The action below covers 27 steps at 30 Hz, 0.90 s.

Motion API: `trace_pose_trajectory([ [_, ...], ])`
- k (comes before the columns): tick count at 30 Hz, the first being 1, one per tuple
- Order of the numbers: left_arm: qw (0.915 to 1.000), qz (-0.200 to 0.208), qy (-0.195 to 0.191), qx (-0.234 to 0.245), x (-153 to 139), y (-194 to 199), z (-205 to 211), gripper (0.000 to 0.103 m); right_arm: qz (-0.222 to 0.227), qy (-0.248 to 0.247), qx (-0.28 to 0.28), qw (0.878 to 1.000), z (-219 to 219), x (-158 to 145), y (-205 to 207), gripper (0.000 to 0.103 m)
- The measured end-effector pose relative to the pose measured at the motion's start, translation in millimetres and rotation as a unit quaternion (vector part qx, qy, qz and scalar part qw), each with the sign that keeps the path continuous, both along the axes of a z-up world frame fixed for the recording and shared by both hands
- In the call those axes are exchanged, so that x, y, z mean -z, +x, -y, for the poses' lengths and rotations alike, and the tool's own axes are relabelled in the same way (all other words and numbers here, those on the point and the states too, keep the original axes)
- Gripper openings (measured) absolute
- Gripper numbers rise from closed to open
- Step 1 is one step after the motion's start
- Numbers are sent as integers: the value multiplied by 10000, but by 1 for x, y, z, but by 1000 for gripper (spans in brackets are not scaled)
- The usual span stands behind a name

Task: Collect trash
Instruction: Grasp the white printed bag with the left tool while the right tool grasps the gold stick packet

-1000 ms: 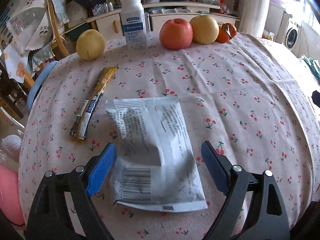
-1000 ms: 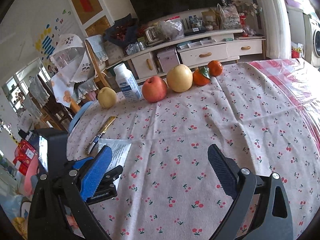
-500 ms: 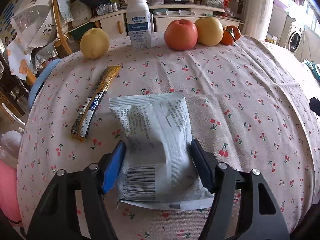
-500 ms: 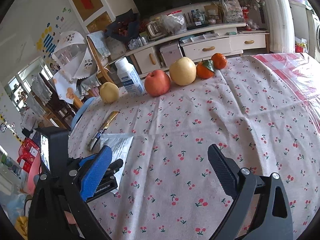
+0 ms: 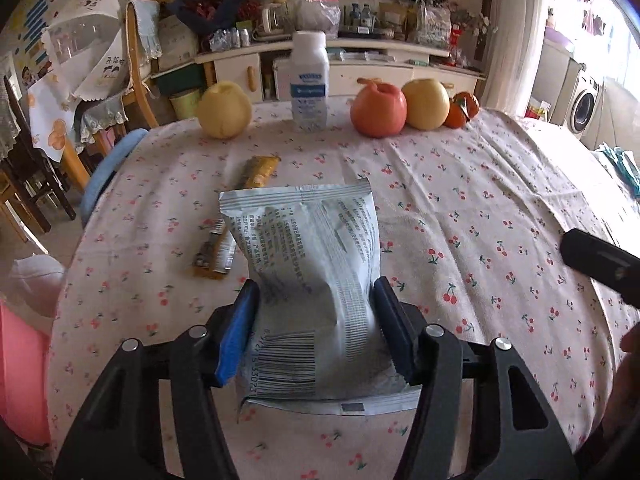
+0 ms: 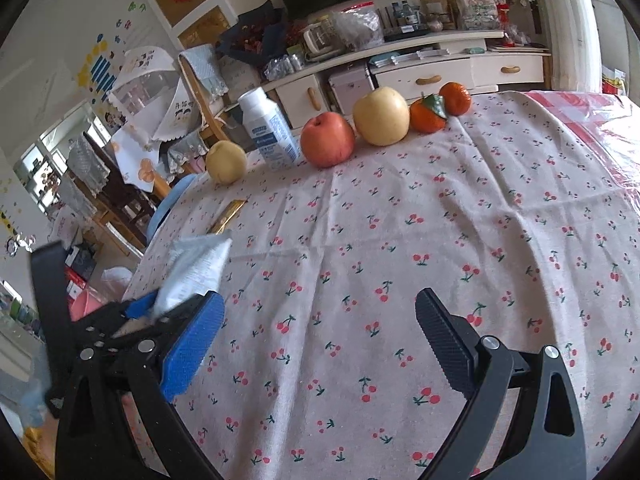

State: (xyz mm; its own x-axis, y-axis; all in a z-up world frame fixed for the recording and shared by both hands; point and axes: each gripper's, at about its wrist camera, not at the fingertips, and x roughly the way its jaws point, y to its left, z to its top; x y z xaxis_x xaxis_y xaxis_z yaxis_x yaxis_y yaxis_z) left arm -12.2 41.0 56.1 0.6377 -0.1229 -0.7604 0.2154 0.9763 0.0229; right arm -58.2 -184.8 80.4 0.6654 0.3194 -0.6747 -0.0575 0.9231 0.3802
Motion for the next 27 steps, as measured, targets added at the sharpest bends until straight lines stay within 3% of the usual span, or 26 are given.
trace_pose_trajectory([
  [11, 9977, 289, -371, -481, -13, -13, -65, 60, -52, -317, -510, 9982, -45, 12, 0, 95],
  [23, 9928, 495, -560, -941, -21, -18, -126, 60, 46, -187, -736, 9971, -92, 20, 10, 95],
  [24, 9923, 508, -589, -964, -22, -19, -131, 60, 54, -213, -736, 9970, -96, 21, 13, 93],
  [25, 9918, 520, -619, -988, -23, -19, -136, 60, 57, -228, -754, 9969, -102, 21, 17, 85],
  [27, 9907, 565, -651, -1051, -25, -20, -144, 60, 9, -245, -809, 9964, -113, 23, 27, 81],
])
